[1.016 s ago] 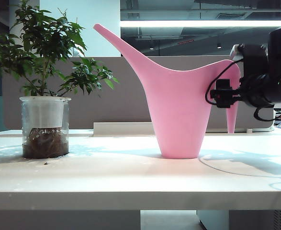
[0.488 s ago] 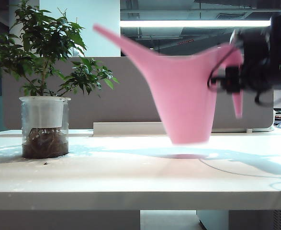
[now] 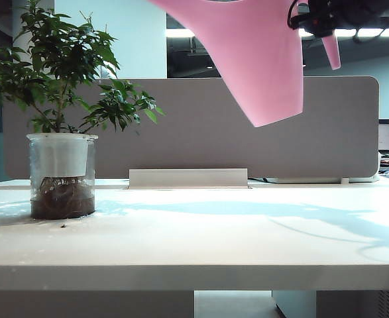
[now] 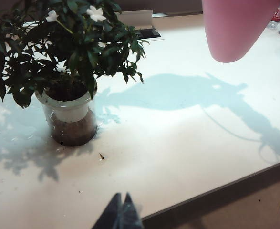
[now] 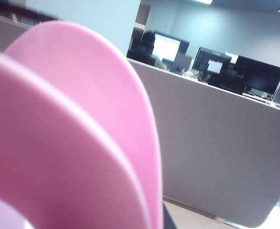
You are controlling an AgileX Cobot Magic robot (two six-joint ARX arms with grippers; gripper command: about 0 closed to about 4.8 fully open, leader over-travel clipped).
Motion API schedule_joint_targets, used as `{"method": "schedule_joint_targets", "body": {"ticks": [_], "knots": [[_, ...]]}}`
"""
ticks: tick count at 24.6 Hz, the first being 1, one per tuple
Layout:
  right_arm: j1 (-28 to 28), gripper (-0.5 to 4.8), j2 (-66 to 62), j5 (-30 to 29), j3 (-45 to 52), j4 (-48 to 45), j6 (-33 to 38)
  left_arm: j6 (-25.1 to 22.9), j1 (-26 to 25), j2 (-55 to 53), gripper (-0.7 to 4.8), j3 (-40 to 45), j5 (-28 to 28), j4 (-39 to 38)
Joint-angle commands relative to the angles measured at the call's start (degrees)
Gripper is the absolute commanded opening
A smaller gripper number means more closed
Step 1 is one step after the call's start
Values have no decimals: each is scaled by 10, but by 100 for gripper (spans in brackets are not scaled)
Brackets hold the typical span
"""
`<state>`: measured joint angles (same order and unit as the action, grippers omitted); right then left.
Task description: Pick up the watering can from the table, water the potted plant, and put the can back.
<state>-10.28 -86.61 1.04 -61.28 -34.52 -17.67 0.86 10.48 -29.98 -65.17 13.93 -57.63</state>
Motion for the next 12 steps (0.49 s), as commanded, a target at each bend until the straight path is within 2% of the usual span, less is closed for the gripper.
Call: {"method": "schedule_joint_targets", "body": {"ticks": [1,5,12], "knots": [[-7,-1,15,9,-51,45,-30,-2,0,1,-5,-2,2,11],[-28,-1,15,33,-95,89,-88,-2,0,1,-5,-2,3,11],[-89,-1,14,59,-138,96,-190,-2,0,1,-5,-2,3,11]]}}
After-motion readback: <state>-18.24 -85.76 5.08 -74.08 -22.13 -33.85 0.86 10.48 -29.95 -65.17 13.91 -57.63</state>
